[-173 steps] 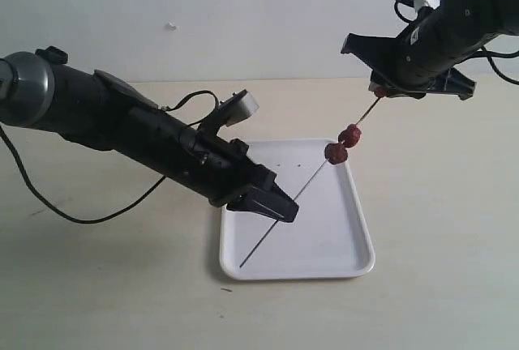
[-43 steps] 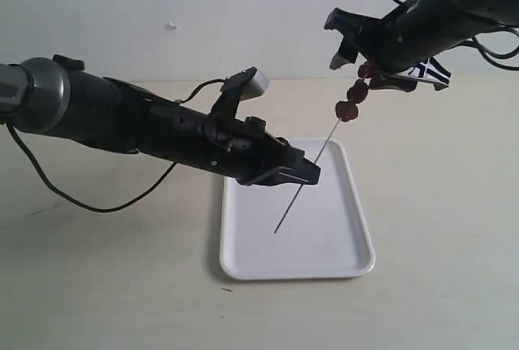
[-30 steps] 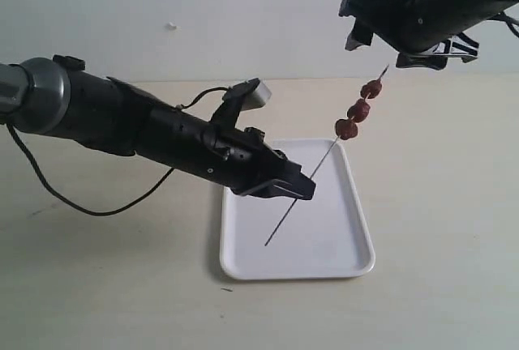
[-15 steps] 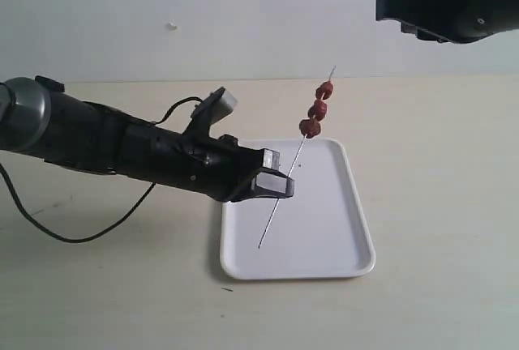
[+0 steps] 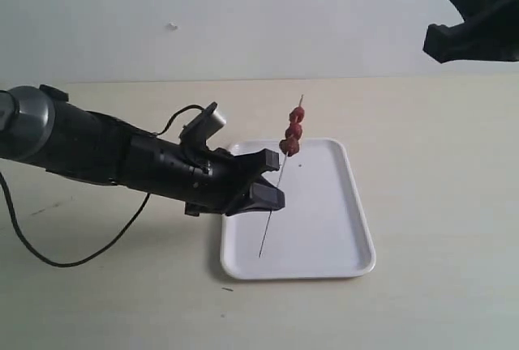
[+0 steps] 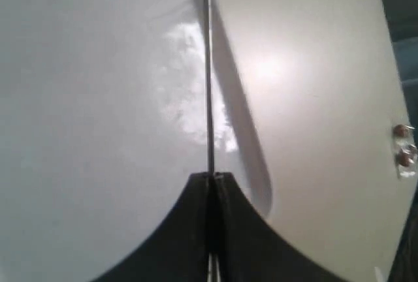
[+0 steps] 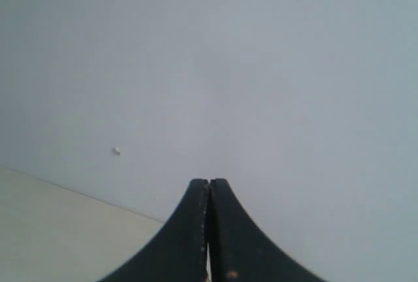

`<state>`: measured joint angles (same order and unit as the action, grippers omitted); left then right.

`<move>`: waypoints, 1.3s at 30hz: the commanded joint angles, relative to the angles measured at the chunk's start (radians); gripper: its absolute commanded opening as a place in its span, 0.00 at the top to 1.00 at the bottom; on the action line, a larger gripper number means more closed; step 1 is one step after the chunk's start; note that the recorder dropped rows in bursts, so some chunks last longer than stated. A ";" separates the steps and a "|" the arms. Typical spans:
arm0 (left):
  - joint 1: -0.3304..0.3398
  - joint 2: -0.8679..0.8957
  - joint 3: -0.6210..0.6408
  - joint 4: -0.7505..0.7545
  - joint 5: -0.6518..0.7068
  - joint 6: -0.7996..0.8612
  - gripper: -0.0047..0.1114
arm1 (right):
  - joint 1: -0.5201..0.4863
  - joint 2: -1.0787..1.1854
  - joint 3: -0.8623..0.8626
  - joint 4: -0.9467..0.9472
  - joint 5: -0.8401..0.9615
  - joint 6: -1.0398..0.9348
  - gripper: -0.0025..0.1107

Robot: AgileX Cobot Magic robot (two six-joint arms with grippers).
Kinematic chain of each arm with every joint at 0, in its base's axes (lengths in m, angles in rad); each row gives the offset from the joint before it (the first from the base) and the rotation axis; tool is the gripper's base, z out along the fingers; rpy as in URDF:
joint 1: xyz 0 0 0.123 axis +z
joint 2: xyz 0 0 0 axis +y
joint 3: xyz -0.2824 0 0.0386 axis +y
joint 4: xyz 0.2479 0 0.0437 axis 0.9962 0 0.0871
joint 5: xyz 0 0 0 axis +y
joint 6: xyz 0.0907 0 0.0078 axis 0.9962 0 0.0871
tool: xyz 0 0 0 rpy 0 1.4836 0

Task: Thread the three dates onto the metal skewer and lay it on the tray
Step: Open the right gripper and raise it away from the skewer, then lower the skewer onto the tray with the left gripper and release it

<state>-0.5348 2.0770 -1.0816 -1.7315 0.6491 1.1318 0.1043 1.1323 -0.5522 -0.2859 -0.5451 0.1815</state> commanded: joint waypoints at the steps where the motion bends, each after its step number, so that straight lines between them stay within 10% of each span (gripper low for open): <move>1: -0.011 -0.006 0.024 -0.013 -0.059 -0.020 0.96 | 0.001 -0.018 0.047 -0.069 -0.135 0.030 0.98; 27: -0.013 -0.006 0.026 0.063 -0.020 -0.133 0.94 | 0.001 -0.018 0.047 -0.083 -0.162 0.059 0.98; 39: -0.011 -0.006 0.026 0.068 -0.012 -0.119 0.50 | 0.001 -0.018 0.047 -0.083 -0.164 0.081 0.98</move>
<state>-0.5407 2.0770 -1.0568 -1.6668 0.6237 1.0039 0.1043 1.1205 -0.5106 -0.3620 -0.6948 0.2563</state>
